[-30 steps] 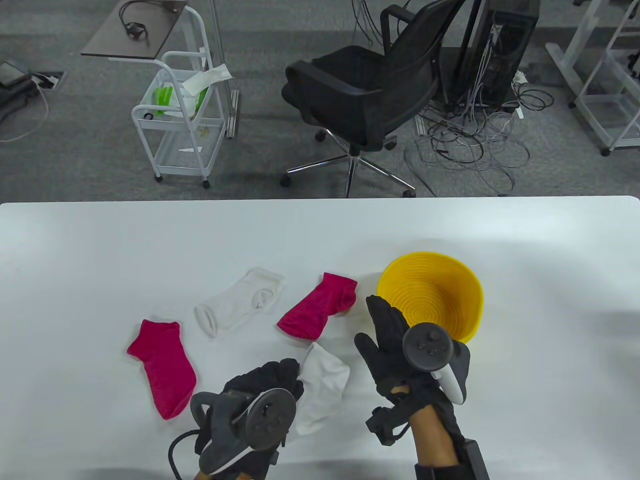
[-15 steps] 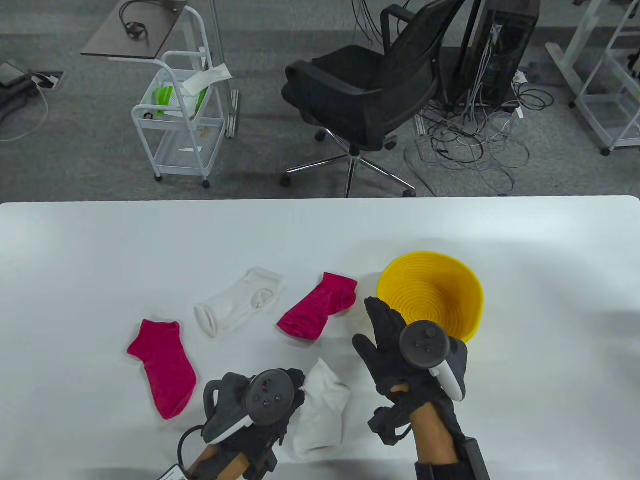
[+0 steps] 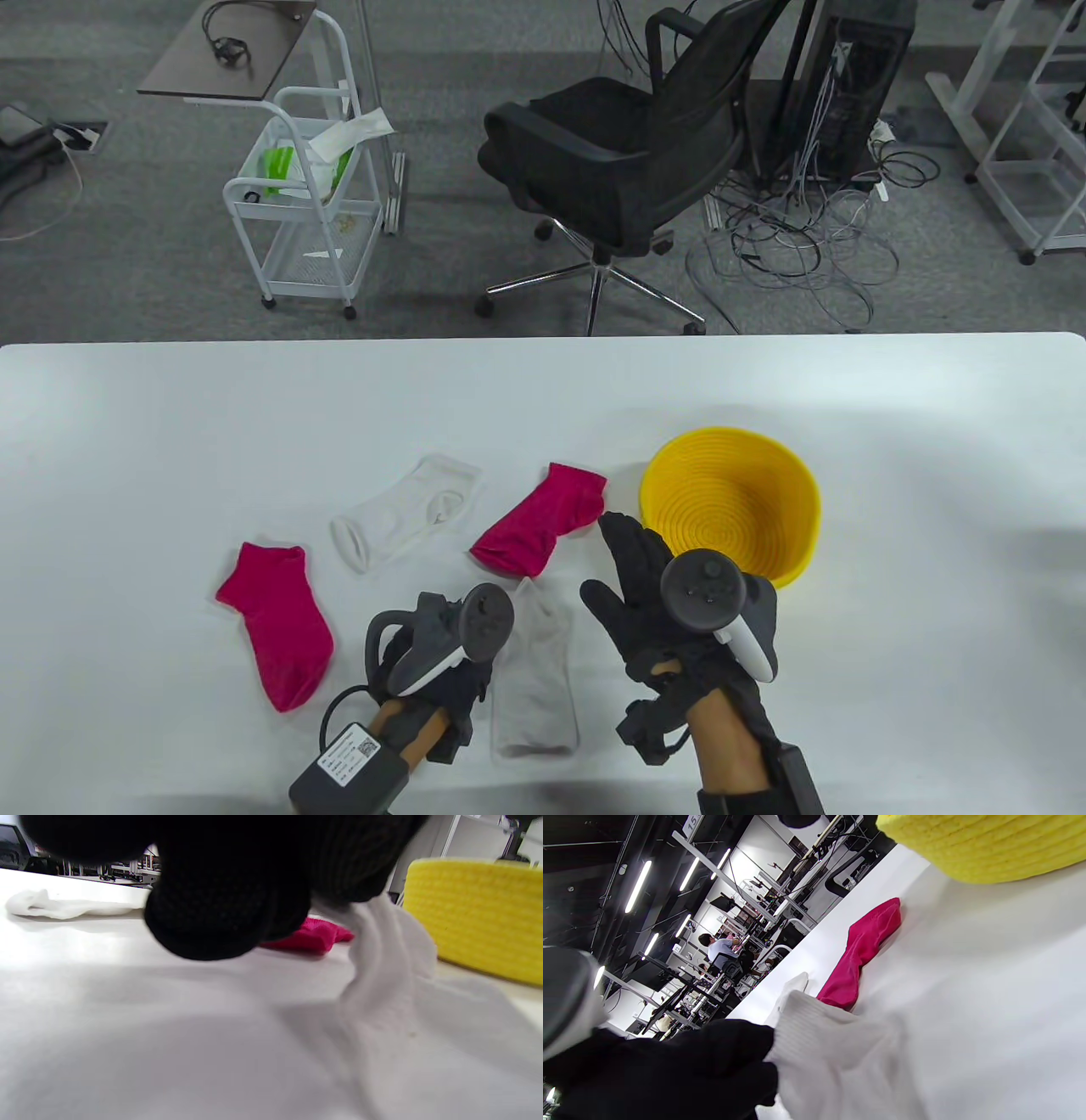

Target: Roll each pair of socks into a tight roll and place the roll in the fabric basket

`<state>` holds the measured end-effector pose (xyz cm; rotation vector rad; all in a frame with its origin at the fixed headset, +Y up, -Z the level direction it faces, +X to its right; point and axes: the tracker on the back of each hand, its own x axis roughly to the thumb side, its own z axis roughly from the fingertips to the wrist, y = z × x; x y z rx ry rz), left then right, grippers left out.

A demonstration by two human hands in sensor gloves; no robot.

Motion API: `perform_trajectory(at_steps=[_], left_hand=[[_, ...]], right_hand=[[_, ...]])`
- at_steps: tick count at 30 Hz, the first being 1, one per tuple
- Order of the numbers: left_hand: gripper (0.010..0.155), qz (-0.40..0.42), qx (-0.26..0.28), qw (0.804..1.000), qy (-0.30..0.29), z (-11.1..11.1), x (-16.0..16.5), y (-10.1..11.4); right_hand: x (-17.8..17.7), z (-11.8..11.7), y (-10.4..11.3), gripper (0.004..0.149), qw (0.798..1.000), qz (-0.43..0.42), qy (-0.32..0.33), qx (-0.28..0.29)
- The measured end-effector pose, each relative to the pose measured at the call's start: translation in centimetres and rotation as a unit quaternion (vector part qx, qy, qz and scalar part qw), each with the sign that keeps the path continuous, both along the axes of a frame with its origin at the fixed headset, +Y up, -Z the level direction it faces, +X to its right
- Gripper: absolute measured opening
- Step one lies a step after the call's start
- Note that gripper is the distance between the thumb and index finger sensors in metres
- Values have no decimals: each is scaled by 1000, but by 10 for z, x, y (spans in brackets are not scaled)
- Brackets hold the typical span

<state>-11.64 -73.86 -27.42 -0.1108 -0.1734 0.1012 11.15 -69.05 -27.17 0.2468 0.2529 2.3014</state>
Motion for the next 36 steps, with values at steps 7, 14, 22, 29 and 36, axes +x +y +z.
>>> perform_trajectory(at_steps=[7, 14, 22, 29, 36], left_hand=[[48, -26, 5, 999, 19, -9, 6, -10], [58, 3, 21, 997, 77, -22, -17, 5], [65, 125, -28, 982, 138, -59, -53, 28], [61, 139, -31, 973, 180, -109, -81, 33], [57, 145, -71, 965, 207, -163, -95, 17]], right_hand=[[-3, 0, 0, 89, 1000, -1, 10, -1], [-3, 0, 0, 89, 1000, -2, 13, 2], [-4, 1, -3, 89, 1000, -1, 12, -1], [-11, 2, -5, 89, 1000, 8, 24, -10], [-18, -2, -12, 89, 999, 20, 27, -35]])
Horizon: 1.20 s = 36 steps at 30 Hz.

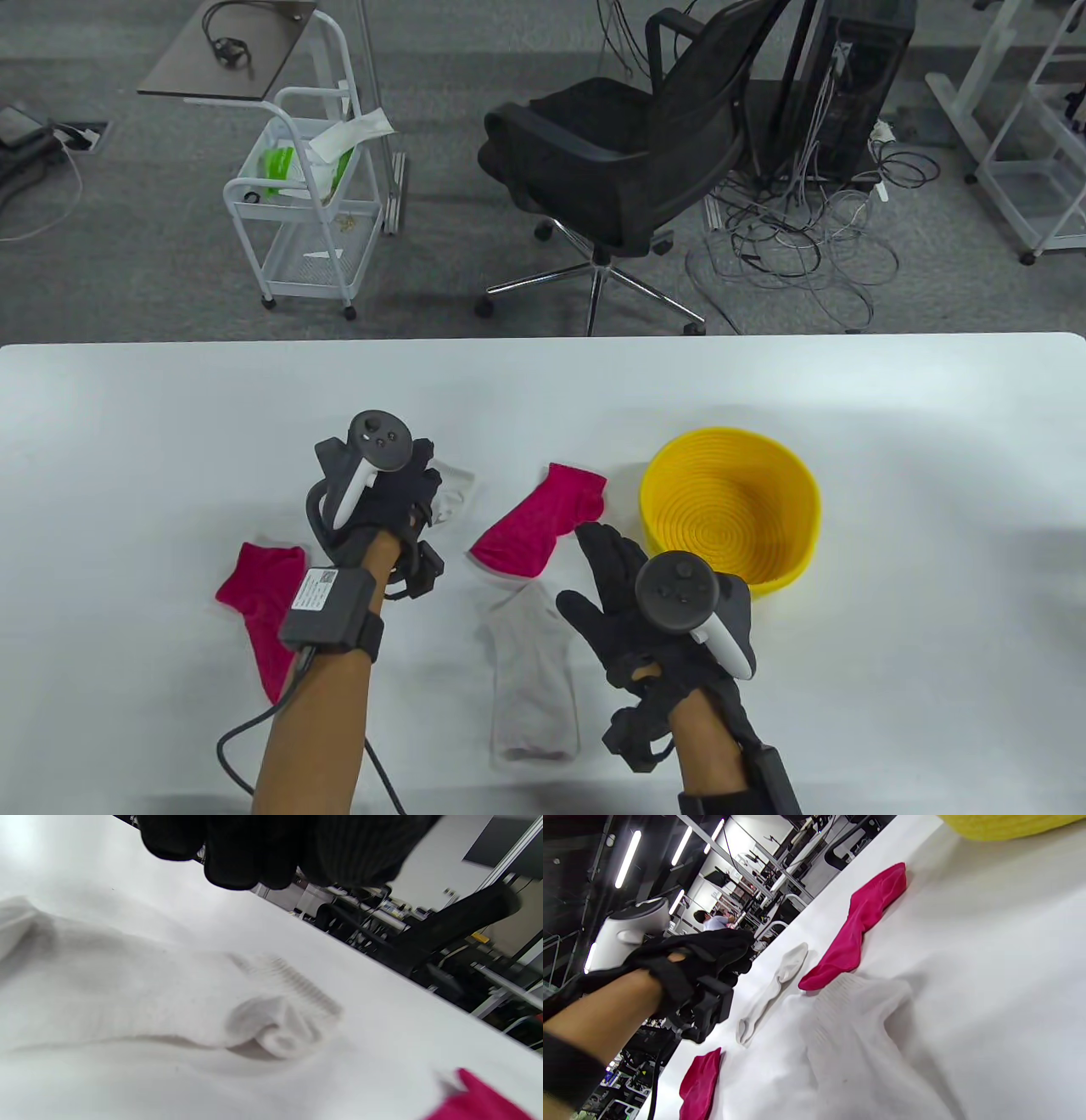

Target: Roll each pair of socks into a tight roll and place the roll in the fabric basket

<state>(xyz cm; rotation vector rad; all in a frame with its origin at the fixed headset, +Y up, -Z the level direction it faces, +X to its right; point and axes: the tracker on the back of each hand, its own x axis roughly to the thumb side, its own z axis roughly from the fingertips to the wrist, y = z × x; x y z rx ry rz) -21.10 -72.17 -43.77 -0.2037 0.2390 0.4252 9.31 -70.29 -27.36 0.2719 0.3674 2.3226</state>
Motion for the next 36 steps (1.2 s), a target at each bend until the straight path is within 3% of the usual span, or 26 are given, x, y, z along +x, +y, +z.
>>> perform_trajectory(at_steps=[5, 8, 11, 13, 31, 36], left_hand=[[60, -32, -8, 999, 7, -25, 6, -23], [61, -72, -64, 995, 4, -35, 10, -35], [55, -60, -28, 998, 3, -40, 10, -40], [55, -69, -56, 996, 1, -43, 12, -43], [42, -188, -14, 982, -22, -51, 28, -42], [44, -195, -29, 980, -14, -46, 22, -30]], right_hand=[[-1, 0, 0, 89, 1000, 10, 6, 0], [-3, 1, 1, 89, 1000, 9, 10, 1], [-5, 0, 1, 88, 1000, 14, 13, -1], [-6, 1, 1, 88, 1000, 19, 14, -1], [2, -4, -5, 87, 1000, 17, -11, -5], [4, -5, -5, 87, 1000, 12, -12, -4]])
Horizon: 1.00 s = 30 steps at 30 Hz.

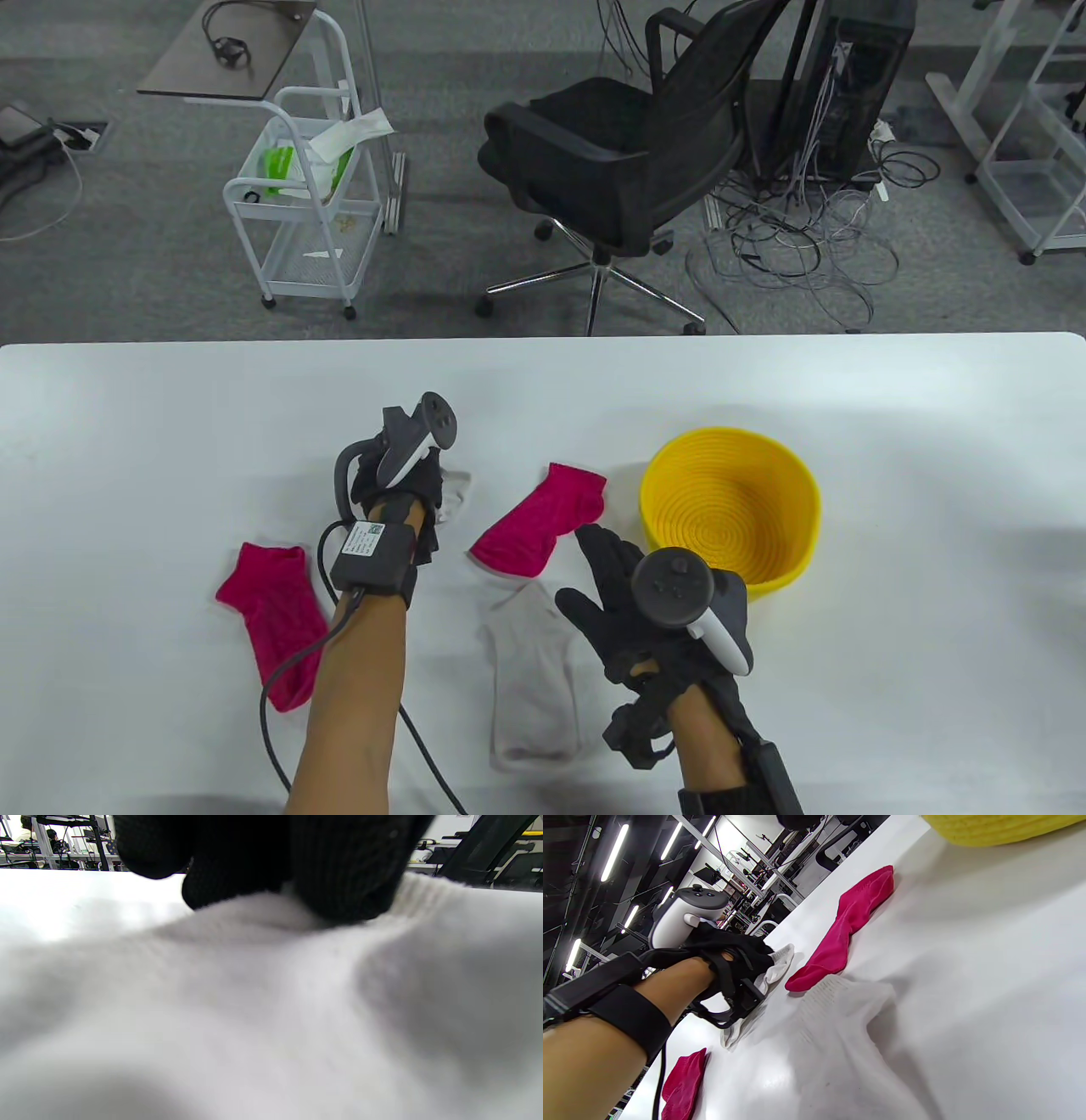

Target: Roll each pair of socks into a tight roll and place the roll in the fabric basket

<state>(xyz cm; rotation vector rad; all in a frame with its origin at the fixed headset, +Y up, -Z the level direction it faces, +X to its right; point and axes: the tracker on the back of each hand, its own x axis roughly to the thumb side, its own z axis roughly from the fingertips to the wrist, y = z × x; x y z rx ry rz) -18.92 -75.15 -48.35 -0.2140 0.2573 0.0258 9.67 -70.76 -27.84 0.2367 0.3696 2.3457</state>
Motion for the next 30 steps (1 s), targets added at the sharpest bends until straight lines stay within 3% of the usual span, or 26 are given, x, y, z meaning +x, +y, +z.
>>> perform_trajectory(at_steps=[7, 11, 17, 23, 30], left_hand=[[44, 40, 57, 997, -24, 29, -6, 58], [44, 42, 101, 993, -49, 60, -8, 100], [42, 80, 178, 975, -101, 114, -5, 145], [41, 216, 194, 948, -126, 157, 1, 165], [41, 227, 208, 935, -178, 200, 21, 167]], right_hand=[[4, 0, 1, 87, 1000, -2, -4, 6], [7, 0, -1, 87, 1000, -4, -6, 3], [11, -2, -7, 87, 1000, -4, -13, -8], [13, -1, -4, 86, 1000, -6, -7, -2], [25, 1, 7, 86, 999, -40, -25, 27]])
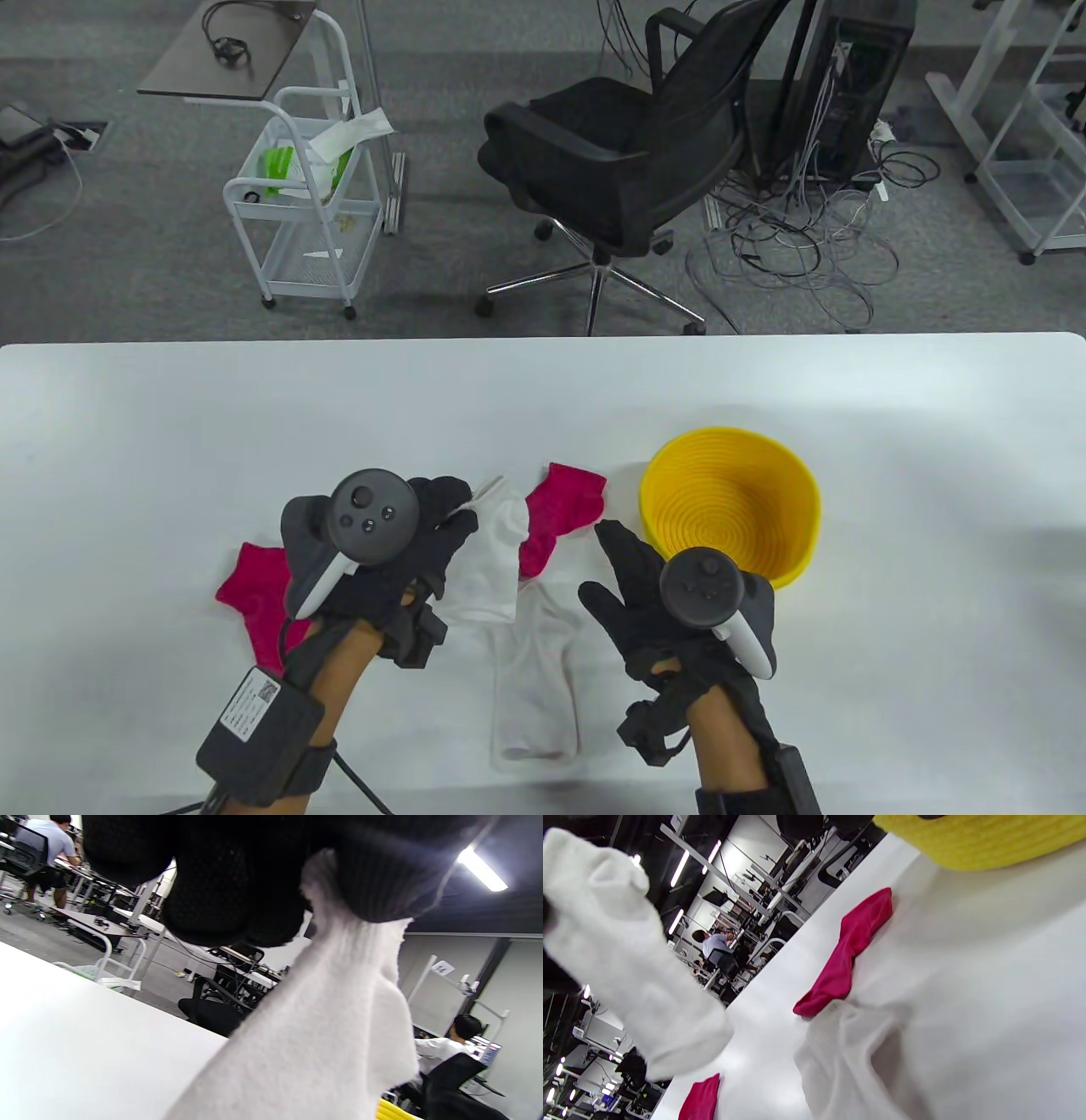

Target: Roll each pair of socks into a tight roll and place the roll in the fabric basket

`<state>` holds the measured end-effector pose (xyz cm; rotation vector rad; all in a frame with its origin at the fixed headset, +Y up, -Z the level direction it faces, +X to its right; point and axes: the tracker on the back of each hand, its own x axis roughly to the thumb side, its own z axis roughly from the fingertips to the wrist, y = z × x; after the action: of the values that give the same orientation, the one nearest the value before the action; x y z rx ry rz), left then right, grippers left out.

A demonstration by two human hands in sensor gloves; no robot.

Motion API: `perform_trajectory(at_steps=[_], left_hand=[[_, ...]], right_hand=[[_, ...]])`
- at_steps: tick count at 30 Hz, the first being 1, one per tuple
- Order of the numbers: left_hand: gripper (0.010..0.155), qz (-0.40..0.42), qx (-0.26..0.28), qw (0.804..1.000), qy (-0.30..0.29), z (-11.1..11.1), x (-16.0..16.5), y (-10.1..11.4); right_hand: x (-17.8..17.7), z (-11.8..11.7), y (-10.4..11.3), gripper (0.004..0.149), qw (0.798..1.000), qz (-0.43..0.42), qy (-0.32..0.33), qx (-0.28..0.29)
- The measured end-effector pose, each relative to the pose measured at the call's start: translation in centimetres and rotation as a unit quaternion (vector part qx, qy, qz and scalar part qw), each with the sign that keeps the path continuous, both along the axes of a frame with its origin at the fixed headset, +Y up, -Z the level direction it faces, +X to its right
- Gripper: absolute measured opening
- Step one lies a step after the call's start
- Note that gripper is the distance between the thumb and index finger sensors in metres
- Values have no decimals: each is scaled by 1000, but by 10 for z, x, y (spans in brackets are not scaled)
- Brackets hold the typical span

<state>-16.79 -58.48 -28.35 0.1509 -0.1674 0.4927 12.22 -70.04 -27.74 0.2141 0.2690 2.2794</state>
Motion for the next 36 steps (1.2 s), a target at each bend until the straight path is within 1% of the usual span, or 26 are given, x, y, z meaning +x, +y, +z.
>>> perform_trajectory(at_steps=[7, 13, 18, 21, 27, 29, 32, 36], left_hand=[[40, 13, 1, 999, -51, 36, 16, -6], [40, 19, -5, 996, -87, 60, 23, -15], [40, 31, -24, 991, -129, 80, 26, -19], [40, 45, -40, 987, -147, 88, 27, -21], [40, 70, -66, 981, -168, 96, 30, -30], [40, 76, -78, 979, -170, 95, 31, -37], [40, 98, -110, 973, -175, 90, 33, -51], [40, 101, -121, 972, -175, 85, 36, -63]], right_hand=[[4, 0, 0, 85, 1000, 1, -7, 3], [4, 1, 1, 86, 1000, -1, -10, 9], [4, 1, 1, 86, 1000, 1, -11, 5], [3, 1, 0, 85, 1000, 6, -9, 3], [3, 1, 0, 86, 1000, 6, -10, 2], [3, 1, 0, 86, 1000, 6, -11, 2], [3, 1, 0, 86, 1000, 7, -10, -1], [3, 1, 1, 86, 1000, 8, -9, -1]])
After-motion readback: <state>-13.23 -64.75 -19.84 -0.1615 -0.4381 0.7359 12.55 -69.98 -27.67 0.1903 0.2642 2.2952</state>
